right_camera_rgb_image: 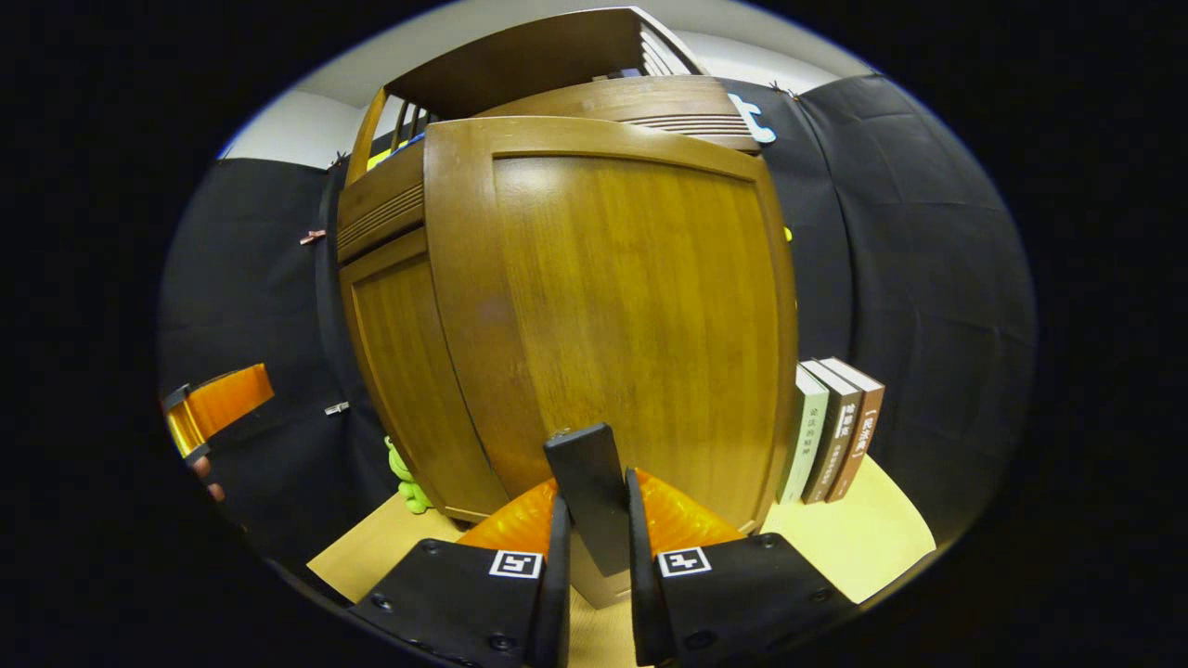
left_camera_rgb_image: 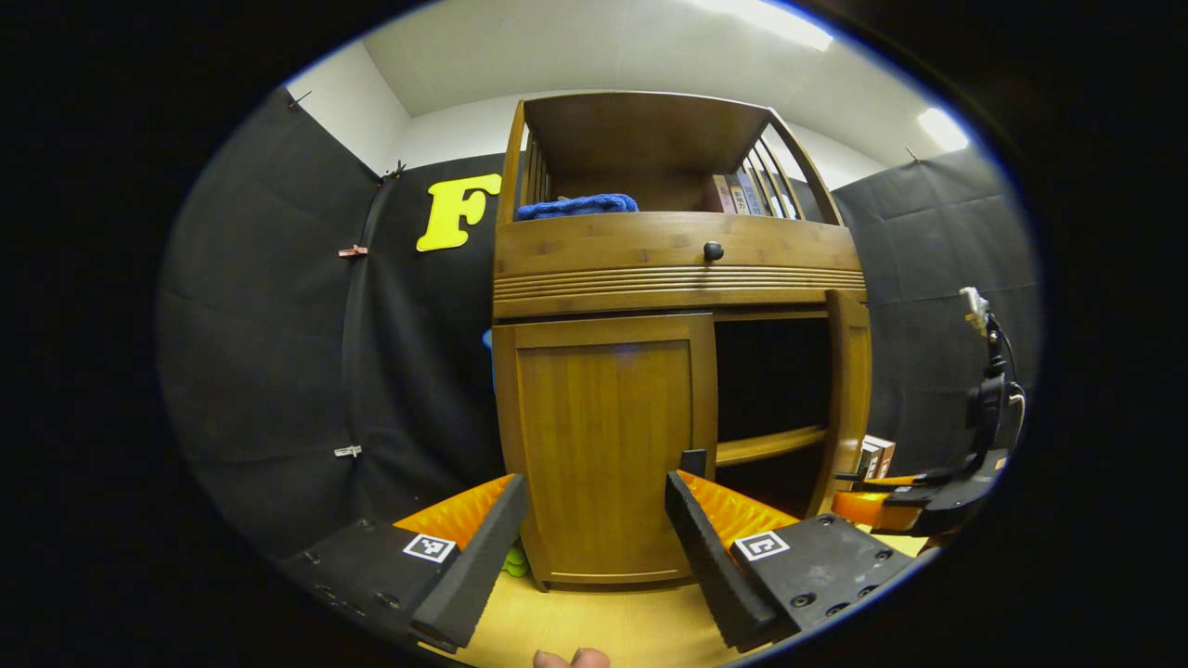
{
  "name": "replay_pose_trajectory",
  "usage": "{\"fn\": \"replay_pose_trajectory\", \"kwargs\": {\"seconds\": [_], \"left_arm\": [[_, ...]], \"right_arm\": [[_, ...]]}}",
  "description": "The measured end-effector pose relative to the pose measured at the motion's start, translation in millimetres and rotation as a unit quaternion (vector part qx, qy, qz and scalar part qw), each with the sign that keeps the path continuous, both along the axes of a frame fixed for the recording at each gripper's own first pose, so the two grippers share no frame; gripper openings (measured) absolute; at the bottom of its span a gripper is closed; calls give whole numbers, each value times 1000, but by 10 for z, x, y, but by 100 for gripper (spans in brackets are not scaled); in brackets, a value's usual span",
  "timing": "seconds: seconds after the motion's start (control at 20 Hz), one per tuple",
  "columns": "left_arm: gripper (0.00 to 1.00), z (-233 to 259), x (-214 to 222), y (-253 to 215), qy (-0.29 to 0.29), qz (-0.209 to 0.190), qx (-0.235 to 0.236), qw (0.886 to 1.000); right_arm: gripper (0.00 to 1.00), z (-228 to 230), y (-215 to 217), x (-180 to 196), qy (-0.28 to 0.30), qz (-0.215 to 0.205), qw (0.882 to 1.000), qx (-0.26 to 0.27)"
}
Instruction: Open the right door of the double-door shoe cabinet with the right hand, and open the left door with the left hand.
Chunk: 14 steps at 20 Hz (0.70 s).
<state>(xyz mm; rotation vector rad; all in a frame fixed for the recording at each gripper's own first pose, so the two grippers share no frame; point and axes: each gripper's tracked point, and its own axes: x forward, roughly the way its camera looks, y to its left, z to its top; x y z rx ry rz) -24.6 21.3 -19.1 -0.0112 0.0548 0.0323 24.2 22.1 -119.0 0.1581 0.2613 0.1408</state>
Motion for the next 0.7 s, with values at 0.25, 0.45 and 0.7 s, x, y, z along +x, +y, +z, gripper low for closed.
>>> {"fn": "replay_pose_trajectory", "kwargs": {"seconds": [0.25, 0.45, 0.7], "left_arm": [[94, 38, 39, -372, 1, -9, 2, 1000], [94, 43, 120, -677, 1, -15, 3, 1000], [94, 79, 209, -1104, 4, -30, -1, 1000]], "right_arm": [[30, 41, -547, -395, 4, -12, 1000, -6], [30, 148, -1072, -617, -4, -24, 1000, -8], [25, 213, -1659, -786, -17, -33, 999, -31]]}}
